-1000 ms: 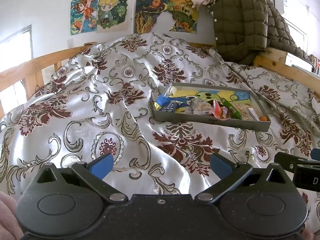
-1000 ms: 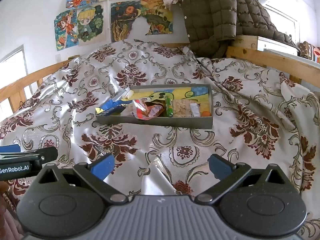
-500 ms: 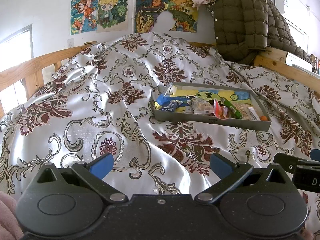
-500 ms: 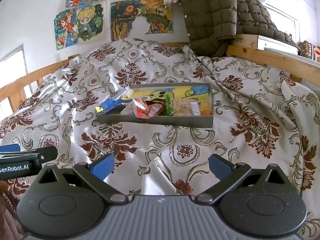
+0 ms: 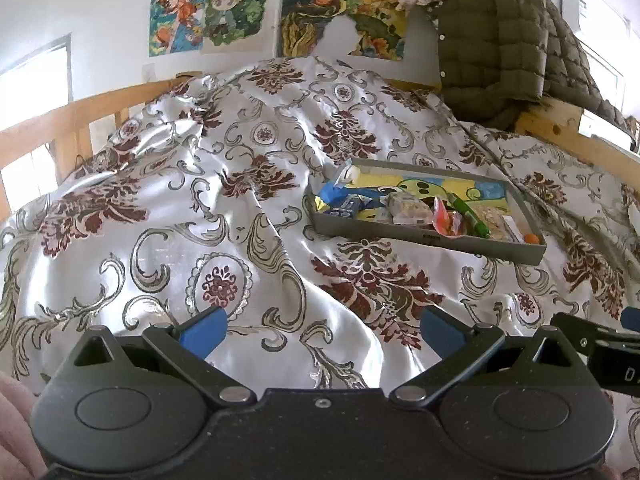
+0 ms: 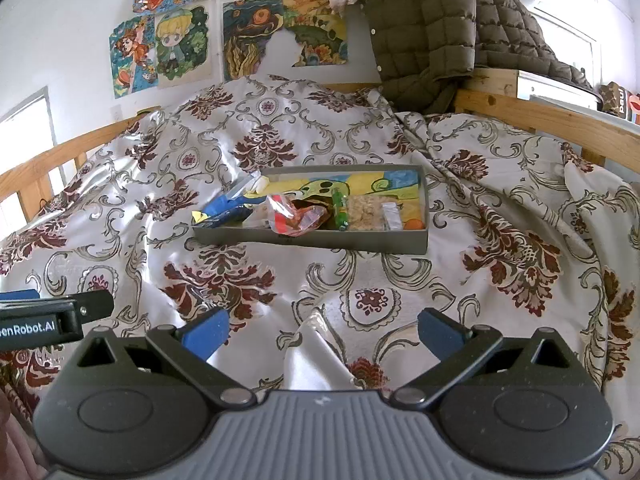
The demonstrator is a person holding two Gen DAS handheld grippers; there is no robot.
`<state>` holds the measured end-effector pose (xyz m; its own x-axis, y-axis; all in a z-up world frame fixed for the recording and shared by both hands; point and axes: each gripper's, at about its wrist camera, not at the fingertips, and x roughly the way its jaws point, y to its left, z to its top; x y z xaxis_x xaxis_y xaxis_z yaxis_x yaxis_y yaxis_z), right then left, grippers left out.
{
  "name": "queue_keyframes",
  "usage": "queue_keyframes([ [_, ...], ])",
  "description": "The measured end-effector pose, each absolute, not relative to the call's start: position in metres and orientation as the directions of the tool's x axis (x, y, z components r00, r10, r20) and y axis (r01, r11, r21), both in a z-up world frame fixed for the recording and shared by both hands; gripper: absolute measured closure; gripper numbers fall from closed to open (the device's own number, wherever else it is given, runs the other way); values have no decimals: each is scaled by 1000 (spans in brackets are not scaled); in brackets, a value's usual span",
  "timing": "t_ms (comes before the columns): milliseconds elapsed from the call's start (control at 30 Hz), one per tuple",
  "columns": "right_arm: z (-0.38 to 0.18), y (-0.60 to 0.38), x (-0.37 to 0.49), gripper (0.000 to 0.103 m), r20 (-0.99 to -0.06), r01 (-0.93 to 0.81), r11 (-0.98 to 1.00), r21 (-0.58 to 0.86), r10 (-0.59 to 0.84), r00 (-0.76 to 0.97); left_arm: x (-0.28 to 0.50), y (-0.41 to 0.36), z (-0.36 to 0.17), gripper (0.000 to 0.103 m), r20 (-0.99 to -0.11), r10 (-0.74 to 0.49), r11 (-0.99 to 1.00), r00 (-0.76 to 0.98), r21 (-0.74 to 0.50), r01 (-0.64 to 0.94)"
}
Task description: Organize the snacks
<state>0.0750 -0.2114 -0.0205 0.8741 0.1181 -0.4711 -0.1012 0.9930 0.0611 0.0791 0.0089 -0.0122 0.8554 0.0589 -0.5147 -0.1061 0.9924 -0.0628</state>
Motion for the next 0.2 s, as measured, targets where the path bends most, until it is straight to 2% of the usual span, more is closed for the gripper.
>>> queue_keyframes([
  [200,-21,-211,74,0,-473,-101,993,59,117,873,79,11,-11,1,-519,50,990,853,-85,-109],
])
